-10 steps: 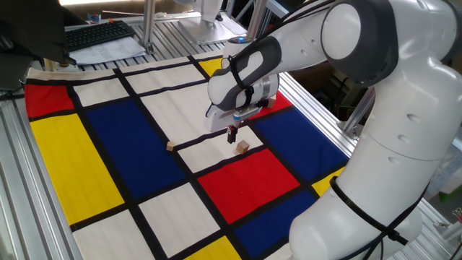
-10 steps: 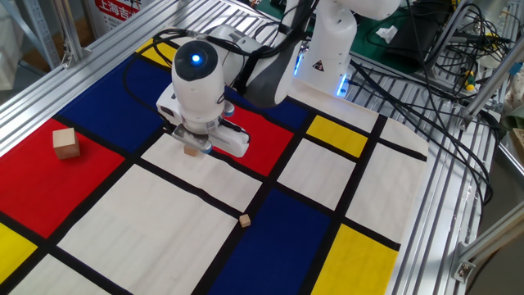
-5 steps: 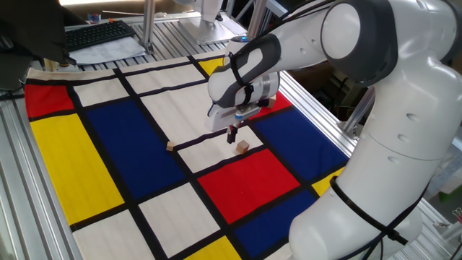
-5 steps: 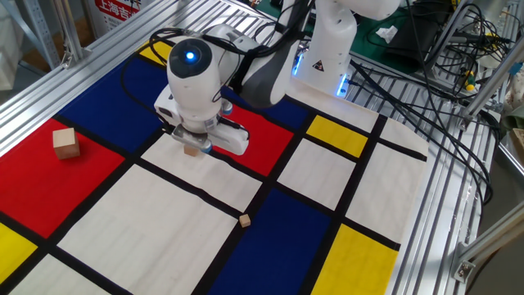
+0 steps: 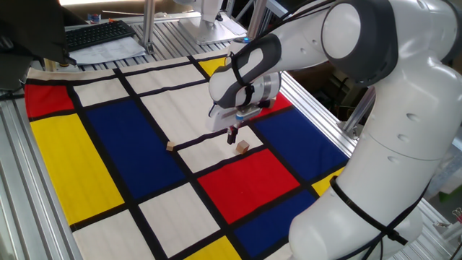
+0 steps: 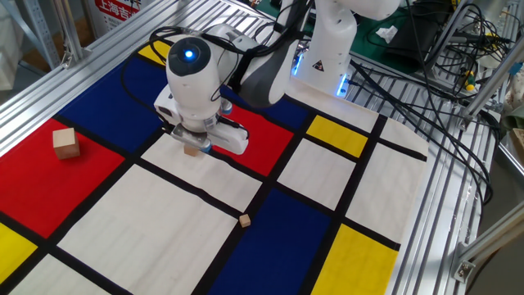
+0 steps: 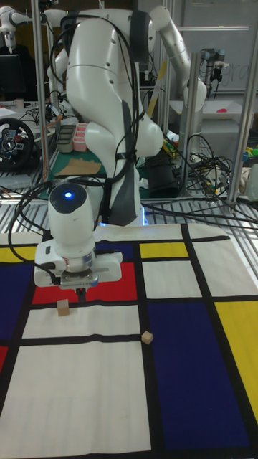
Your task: Approach and touch the side of the small block
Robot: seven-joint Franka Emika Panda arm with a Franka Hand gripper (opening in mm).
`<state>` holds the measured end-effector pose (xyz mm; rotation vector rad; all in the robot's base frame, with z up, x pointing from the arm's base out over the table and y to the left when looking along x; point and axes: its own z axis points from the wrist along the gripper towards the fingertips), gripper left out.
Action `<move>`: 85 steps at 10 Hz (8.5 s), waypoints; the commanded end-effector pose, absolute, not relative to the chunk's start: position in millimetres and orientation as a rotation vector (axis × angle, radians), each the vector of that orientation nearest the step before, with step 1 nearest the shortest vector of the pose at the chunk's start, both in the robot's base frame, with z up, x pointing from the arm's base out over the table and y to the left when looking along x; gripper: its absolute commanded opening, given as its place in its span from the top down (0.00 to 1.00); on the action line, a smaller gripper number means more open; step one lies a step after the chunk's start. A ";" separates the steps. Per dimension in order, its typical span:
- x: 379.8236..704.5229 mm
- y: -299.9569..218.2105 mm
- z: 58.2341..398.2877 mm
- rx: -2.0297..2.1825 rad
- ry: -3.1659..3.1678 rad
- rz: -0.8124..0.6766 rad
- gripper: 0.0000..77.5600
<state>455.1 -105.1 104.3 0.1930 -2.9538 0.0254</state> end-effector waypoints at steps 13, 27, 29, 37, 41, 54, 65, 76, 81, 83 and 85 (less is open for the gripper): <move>443.6 -124.3 83.9 0.161 -2.960 0.051 1.00; 441.0 -128.7 82.6 0.184 -2.952 0.009 1.00; 441.0 -128.7 82.6 0.150 -2.947 -0.013 1.00; 433.4 -118.1 63.7 0.179 -2.953 0.005 1.00; 436.0 -122.7 71.7 0.243 -2.948 0.014 1.00; 434.2 -130.6 69.7 0.256 -2.951 0.021 1.00; 441.4 -134.7 66.1 0.270 -2.985 0.008 1.00; 447.6 -139.9 66.3 0.278 -2.986 0.002 1.00; 445.5 -133.1 63.3 0.271 -2.989 -0.095 1.00; 445.6 -133.0 63.4 0.278 -2.989 -0.086 1.00; 445.6 -133.0 63.5 0.289 -2.983 -0.005 1.00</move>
